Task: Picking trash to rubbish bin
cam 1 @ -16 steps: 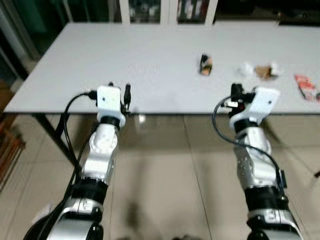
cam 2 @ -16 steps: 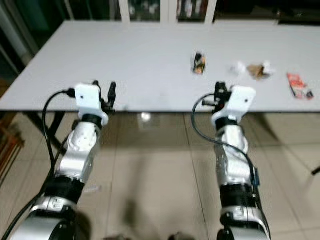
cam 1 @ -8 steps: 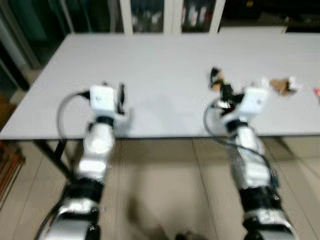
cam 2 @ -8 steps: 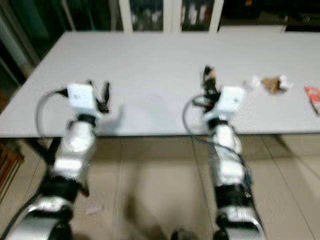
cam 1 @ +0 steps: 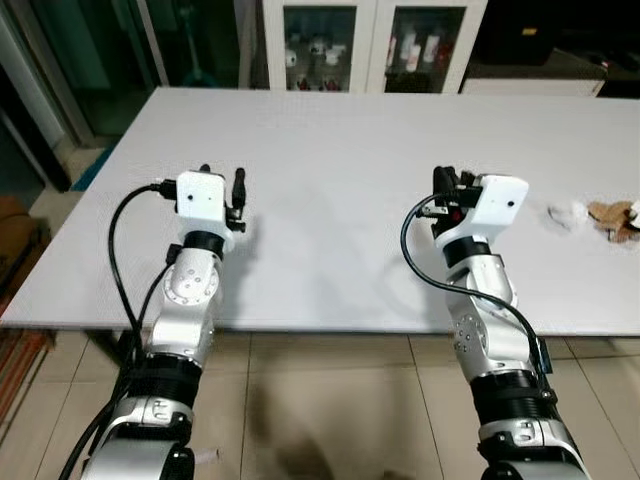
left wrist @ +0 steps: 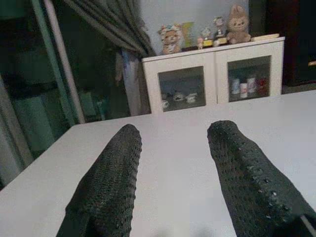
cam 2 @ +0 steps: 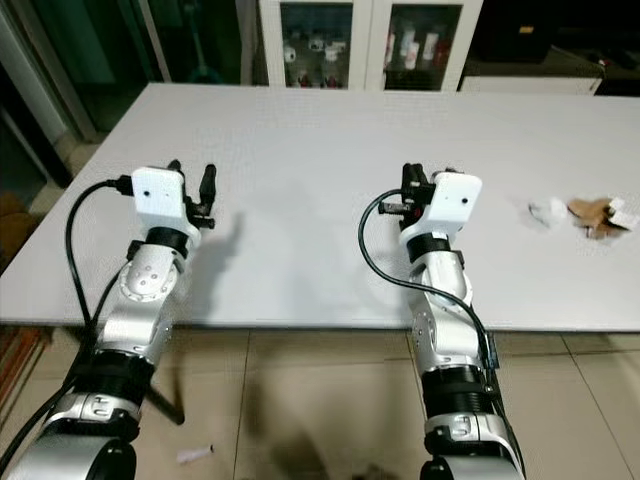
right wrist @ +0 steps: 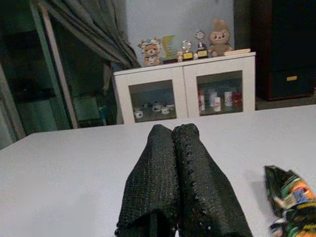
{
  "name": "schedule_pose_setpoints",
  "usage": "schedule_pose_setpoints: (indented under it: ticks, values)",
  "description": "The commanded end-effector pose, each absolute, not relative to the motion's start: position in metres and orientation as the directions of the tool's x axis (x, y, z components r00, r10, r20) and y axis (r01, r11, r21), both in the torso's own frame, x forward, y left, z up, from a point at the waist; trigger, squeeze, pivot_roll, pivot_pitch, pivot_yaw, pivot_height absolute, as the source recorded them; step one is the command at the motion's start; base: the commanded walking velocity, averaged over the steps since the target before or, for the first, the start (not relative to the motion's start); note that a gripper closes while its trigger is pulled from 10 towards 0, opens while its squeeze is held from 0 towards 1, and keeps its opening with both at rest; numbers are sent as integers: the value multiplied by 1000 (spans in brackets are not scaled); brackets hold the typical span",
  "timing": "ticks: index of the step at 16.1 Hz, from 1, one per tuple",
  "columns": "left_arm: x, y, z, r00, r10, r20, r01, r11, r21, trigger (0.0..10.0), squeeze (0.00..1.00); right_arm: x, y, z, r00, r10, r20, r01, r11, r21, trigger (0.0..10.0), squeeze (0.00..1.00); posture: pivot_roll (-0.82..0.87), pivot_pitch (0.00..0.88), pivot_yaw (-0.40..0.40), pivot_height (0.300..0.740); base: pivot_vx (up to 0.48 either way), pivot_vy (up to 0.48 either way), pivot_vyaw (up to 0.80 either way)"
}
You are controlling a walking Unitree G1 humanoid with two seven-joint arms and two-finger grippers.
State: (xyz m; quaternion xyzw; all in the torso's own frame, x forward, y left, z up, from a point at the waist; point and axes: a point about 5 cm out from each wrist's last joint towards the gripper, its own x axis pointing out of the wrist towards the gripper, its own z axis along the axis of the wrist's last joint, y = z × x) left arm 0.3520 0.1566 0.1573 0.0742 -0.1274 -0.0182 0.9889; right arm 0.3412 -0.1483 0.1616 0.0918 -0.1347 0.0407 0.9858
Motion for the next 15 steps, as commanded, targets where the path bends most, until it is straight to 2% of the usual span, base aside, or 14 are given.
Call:
schedule_pose_setpoints:
  ticks: [1,11,13,15]
  values:
    - [353,148,159,965,-82,250,44,987,155,10000,0,342,-157,165,959,35,280,-85,982,167,10000,0,-43,33,4,740,480,0,0]
    - [353,146,158,966,-86,245,50,987,151,10000,0,342,-157,165,960,39,278,-88,982,165,10000,0,-44,51,0,740,480,0,0]
    - [353,147,158,969,-78,233,47,989,137,10000,0,342,-156,165,960,40,278,-89,982,165,10000,0,-44,56,0,740,311,0,0]
    - [354,149,155,975,-81,208,56,991,125,10000,0,342,-156,165,960,42,275,-90,982,164,10000,0,-44,58,-1,740,0,0,0]
